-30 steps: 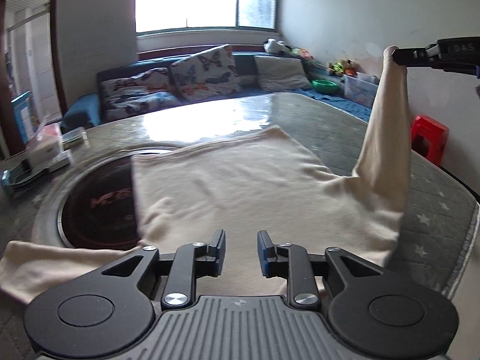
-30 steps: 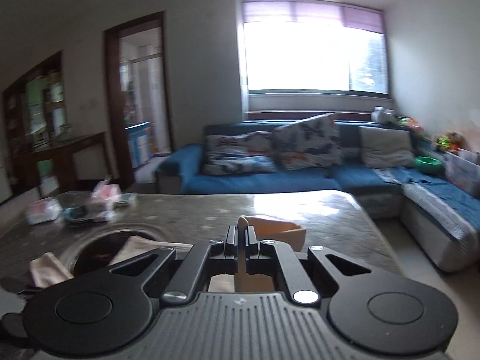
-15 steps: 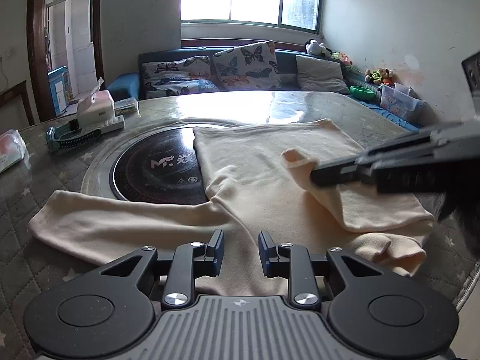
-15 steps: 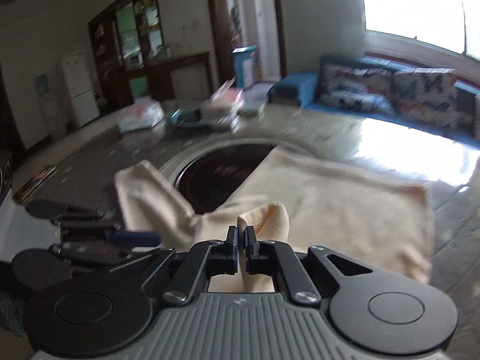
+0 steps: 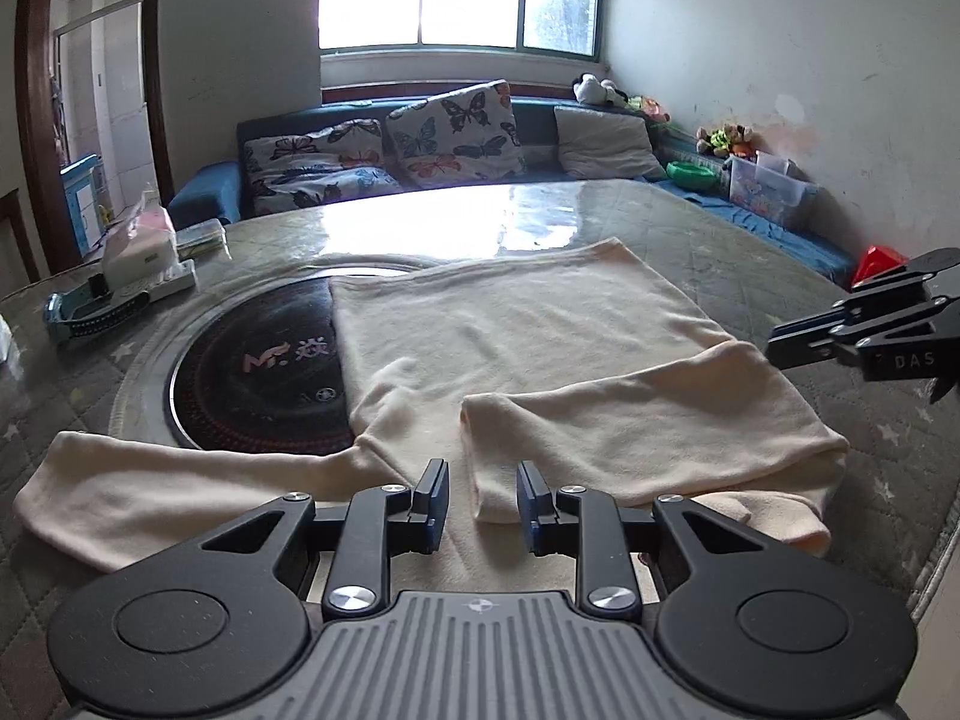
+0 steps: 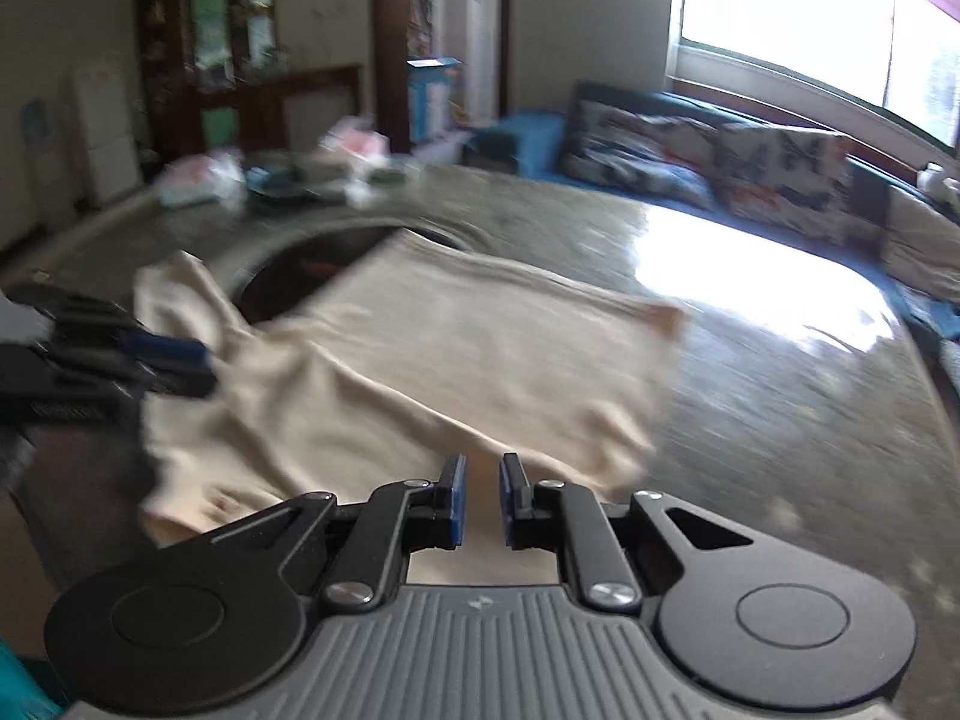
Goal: Fold clothes
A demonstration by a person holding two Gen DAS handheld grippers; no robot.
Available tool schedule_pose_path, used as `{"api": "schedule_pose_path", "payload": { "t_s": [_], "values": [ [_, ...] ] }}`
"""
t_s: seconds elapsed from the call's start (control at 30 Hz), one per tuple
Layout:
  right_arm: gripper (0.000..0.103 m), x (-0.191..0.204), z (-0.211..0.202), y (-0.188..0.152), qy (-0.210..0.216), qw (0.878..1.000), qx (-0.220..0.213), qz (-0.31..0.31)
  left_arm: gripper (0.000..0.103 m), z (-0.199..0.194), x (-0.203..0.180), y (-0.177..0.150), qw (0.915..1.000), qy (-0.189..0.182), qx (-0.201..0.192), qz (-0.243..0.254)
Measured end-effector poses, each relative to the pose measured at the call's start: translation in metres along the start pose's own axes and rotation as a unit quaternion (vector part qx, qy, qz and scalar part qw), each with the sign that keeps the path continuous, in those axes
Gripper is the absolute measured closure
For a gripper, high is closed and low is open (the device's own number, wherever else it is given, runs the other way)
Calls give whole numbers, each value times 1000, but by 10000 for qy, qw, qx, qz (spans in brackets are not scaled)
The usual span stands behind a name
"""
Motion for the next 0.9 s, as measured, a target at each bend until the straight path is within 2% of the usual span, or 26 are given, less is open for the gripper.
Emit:
{"api": "schedule_pose_path", "payload": {
  "t_s": [0.2, 0.5, 0.57, 0.67, 0.73, 0.9],
  "values": [
    [90, -26, 13, -6, -8, 9997, 135, -207, 76, 22, -5, 2, 9995, 86, 271, 111],
    [89, -40, 37, 1, 652, 9965, 121, -503, 78, 33, -12, 8, 9988, 111, 406, 266],
    [89, -42, 43, 0, 780, 9955, 169, -521, 89, 34, -13, 9, 9987, 127, 404, 291],
    [94, -42, 46, -4, 837, 9947, 186, -560, 99, 29, -13, 10, 9986, 252, 377, 285],
    [99, -41, 43, -4, 789, 9951, 143, -585, 99, 25, -13, 10, 9984, 340, 357, 279],
    [100, -42, 39, -7, 647, 9959, 100, -620, 100, 21, -10, 8, 9976, 526, 397, 228]
  ]
}}
Point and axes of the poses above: each gripper's, at about its wrist camera, not at the fingertips, and z roughly the way its jaws point, x to its left, y to its top, the point moved 1 cm from there along z, roughly the way its jaws point, and after that the axes turned 4 degrees about -y, right-handed, at the moved point
